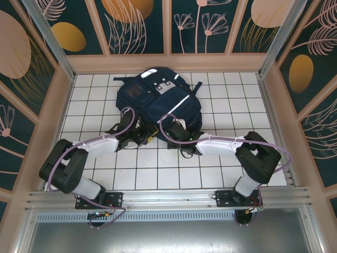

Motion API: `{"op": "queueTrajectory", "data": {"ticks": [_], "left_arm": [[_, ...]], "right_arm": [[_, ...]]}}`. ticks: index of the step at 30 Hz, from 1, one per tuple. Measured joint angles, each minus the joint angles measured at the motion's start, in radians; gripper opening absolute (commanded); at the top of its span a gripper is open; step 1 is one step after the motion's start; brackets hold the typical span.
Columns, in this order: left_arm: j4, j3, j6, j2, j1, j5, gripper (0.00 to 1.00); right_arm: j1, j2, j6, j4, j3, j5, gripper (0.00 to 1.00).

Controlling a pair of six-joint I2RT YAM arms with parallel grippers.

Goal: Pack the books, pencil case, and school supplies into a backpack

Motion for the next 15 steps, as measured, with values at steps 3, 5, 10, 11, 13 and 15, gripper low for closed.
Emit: {"op": "queueTrajectory", "data": {"ticks": [3,5,10,11,13,15], "left_arm": [[0.031,0.012,-0.034,0.04,-0.032,-0.013,0.44],[0.049,0.016,-0.052,0.058,-0.042,-0.022,0.41],[0.082,0.023,-0.086,0.1,-0.06,-0.029,0.0],[0.077,0.026,-0.087,0.101,-0.06,-0.034,0.0],[0.041,0.045,-0.08,0.1,-0.06,-0.048,0.0],[-0.005,0.064,-0.067,0.095,-0.058,-0.054,0.0]], "right_arm": [[0.011,0.013,0.0,-0.001,0.017,-0.002,0.0],[0.017,0.018,0.0,-0.001,0.021,-0.002,0.0],[0.022,0.021,0.0,-0.001,0.024,-0.002,0.0],[0.023,0.021,0.0,-0.002,0.024,-0.001,0.0],[0.023,0.021,0.0,-0.004,0.024,0.004,0.0],[0.024,0.021,0.0,-0.006,0.024,0.011,0.0]]}}
